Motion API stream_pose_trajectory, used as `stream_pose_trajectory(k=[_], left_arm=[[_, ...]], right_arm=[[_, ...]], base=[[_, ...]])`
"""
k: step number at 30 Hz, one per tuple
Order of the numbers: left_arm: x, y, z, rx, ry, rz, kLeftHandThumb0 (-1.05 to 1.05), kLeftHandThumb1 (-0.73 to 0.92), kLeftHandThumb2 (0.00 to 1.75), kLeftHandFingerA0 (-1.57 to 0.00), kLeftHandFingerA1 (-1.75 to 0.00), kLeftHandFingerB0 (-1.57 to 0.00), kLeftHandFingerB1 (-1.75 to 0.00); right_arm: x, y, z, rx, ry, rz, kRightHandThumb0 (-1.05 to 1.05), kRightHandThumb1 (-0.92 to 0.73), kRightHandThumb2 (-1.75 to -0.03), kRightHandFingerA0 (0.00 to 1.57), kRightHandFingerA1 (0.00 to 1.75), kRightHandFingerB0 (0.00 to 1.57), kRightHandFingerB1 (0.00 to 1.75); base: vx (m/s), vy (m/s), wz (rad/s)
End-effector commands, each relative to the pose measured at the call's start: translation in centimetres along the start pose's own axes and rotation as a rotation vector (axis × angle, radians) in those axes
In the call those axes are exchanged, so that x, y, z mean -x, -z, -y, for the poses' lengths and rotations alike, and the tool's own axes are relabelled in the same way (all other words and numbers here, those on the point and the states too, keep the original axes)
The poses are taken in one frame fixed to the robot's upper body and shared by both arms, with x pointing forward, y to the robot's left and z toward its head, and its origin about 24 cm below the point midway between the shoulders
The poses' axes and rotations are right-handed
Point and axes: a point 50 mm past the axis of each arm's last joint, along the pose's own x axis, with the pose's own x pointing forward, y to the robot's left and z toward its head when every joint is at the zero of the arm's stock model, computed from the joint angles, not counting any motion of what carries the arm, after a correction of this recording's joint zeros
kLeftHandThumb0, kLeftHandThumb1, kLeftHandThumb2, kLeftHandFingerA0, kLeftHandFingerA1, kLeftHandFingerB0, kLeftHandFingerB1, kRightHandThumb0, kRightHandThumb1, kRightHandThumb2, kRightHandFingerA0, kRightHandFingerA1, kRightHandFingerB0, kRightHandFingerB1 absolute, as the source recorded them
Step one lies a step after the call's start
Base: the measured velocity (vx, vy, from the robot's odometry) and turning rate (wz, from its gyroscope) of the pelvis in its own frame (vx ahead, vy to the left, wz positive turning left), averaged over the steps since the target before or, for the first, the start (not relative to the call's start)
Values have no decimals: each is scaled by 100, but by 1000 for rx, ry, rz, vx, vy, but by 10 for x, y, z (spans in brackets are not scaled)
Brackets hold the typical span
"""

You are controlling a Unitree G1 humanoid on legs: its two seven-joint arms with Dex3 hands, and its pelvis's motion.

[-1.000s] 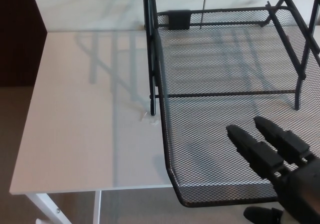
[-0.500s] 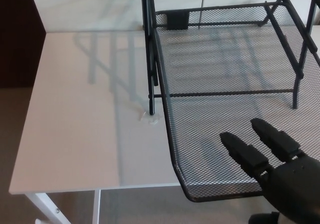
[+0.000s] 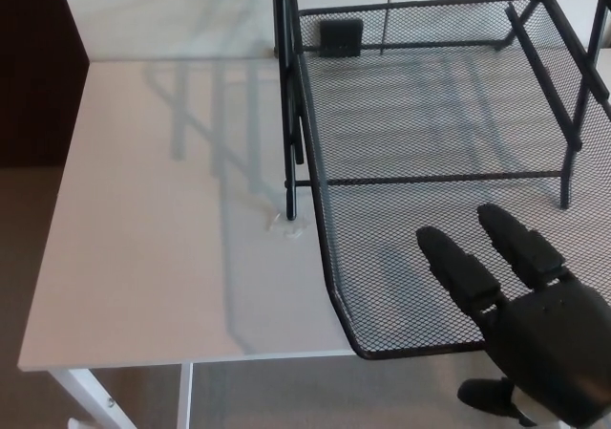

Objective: The robot walk towards a table in front and then pushes a layer of a file tray back to its original position using its right hand

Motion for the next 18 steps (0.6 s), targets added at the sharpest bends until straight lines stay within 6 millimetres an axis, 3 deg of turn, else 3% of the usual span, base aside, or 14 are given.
stream_pose_trajectory(k=[1,18], left_arm=[[0,1,-2,-14,-3,-21,-28,47,61,-43,-45,-38,-40],[2,0,-1,-41,7,-18,-29,46,61,-43,-45,-39,-40]], right_arm=[[-5,11,-1,14,8,-70,-75,-43,-74,0,1,0,0],[-40,25,-11,5,-47,-139,-75,-44,-75,0,0,0,0]], base=[[0,0,0],[0,0,0]])
